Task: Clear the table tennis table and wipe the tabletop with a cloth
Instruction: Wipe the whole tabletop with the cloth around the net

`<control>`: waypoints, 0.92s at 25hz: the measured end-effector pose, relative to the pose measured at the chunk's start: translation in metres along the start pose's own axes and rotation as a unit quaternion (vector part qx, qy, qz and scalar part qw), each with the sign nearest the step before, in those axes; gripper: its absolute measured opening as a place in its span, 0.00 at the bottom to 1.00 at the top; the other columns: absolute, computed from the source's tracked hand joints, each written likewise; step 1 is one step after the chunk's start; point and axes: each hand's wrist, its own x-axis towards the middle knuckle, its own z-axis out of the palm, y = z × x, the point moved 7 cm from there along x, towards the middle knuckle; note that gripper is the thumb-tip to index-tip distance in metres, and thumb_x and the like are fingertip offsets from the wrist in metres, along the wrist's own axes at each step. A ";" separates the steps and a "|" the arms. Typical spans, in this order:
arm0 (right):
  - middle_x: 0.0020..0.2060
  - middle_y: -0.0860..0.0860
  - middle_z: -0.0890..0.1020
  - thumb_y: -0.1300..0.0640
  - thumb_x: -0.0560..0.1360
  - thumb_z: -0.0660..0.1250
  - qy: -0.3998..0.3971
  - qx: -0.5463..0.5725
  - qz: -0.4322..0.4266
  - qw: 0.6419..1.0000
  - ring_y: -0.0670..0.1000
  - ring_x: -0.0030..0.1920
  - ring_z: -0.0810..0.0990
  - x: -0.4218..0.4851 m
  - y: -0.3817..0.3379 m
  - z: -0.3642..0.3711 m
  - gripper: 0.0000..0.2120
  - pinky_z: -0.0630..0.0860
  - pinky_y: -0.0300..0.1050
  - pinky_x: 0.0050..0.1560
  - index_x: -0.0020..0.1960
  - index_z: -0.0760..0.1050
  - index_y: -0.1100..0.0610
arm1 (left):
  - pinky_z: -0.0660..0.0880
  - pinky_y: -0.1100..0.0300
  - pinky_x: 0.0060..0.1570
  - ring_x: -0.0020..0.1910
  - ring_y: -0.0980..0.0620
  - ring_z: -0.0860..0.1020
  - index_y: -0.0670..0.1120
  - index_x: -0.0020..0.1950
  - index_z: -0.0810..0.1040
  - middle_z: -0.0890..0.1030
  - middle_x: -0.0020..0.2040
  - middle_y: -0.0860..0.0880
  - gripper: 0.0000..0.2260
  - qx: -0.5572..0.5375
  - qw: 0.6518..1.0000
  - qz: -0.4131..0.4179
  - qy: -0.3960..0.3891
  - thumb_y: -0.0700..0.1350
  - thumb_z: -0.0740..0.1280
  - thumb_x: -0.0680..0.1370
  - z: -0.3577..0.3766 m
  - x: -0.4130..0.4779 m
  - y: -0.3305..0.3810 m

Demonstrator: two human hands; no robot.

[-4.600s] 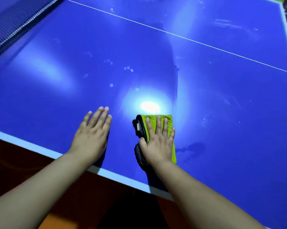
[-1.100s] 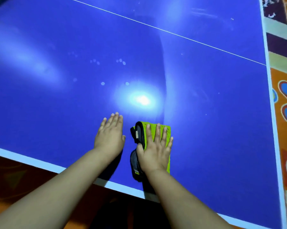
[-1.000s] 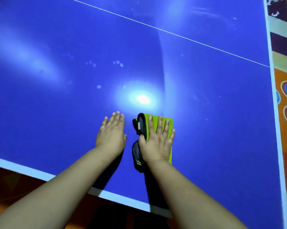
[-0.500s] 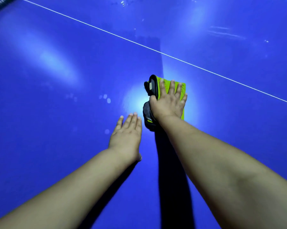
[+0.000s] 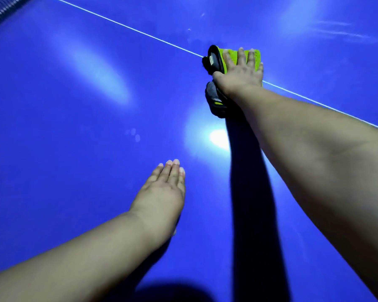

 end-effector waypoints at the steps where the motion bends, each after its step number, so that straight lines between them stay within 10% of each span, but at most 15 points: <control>1: 0.78 0.53 0.45 0.41 0.76 0.51 -0.009 0.000 -0.010 1.000 0.57 0.77 0.40 -0.001 0.001 0.000 0.33 0.41 0.61 0.74 0.78 0.45 0.44 | 0.38 0.50 0.72 0.75 0.41 0.39 0.35 0.74 0.36 0.38 0.75 0.35 0.49 0.009 1.000 0.001 -0.005 0.55 0.69 0.73 0.000 0.000 0.001; 13: 0.78 0.52 0.44 0.43 0.76 0.53 0.008 0.009 -0.001 1.000 0.55 0.77 0.39 -0.208 0.016 0.033 0.34 0.39 0.59 0.75 0.79 0.45 0.46 | 0.45 0.53 0.74 0.76 0.50 0.44 0.43 0.77 0.42 0.43 0.77 0.45 0.55 -0.048 0.999 -0.012 0.022 0.62 0.73 0.65 0.003 -0.017 -0.010; 23: 0.78 0.52 0.41 0.43 0.76 0.52 -0.008 -0.002 0.082 0.997 0.54 0.77 0.36 -0.436 -0.019 0.078 0.35 0.37 0.59 0.75 0.79 0.41 0.47 | 0.47 0.51 0.73 0.76 0.48 0.49 0.43 0.76 0.48 0.48 0.78 0.45 0.33 -0.049 0.980 -0.009 0.190 0.57 0.58 0.79 0.069 -0.145 0.014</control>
